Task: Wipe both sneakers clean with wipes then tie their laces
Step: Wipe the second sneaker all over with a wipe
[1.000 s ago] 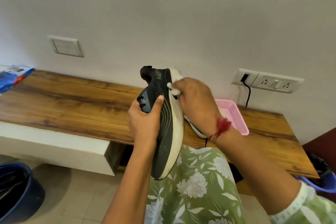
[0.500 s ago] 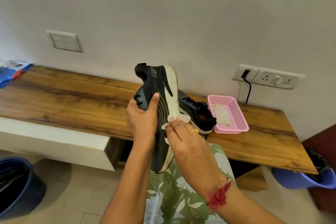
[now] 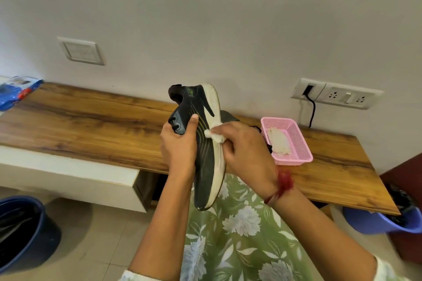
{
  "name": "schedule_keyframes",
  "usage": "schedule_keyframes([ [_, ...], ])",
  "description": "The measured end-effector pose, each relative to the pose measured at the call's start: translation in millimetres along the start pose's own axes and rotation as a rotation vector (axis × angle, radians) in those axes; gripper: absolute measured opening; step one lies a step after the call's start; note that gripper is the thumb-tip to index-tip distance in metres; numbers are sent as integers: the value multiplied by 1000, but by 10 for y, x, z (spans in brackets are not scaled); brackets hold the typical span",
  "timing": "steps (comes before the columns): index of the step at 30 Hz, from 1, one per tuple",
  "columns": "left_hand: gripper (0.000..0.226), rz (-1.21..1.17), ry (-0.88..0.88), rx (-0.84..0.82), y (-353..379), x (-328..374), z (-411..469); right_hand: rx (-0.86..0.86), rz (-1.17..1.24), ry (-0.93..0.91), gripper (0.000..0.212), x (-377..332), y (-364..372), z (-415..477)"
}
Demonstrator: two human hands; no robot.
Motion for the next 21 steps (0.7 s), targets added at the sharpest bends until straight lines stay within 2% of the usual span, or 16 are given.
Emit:
schedule_keyframes([
  [2, 24, 19, -8, 26, 10, 8, 8, -47, -96, -65, 28, 0, 102, -91],
  [6, 30, 39, -58, 74, 29, -46, 67, -34, -232, -142, 31, -59, 223, -417],
  [12, 40, -24, -147, 73, 84, -182, 122, -52, -357, -189, 40, -39, 394, -817],
  [19, 63, -142, -254, 89, 114, -240, 184, -128, -323, -174, 33, -25, 621, -1146],
  [21, 61, -168, -267, 95, 119, -277, 202, -191, -270, -131, 35, -17, 679, -1186],
])
Point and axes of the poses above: each hand's wrist, its own z-axis towards the middle knuckle, its own y-axis out of the palm, x = y × z, the point moved 2 cm from there along z, towards the middle knuckle, and after that the axes turned 1 degree about z, right-handed, at the moved point
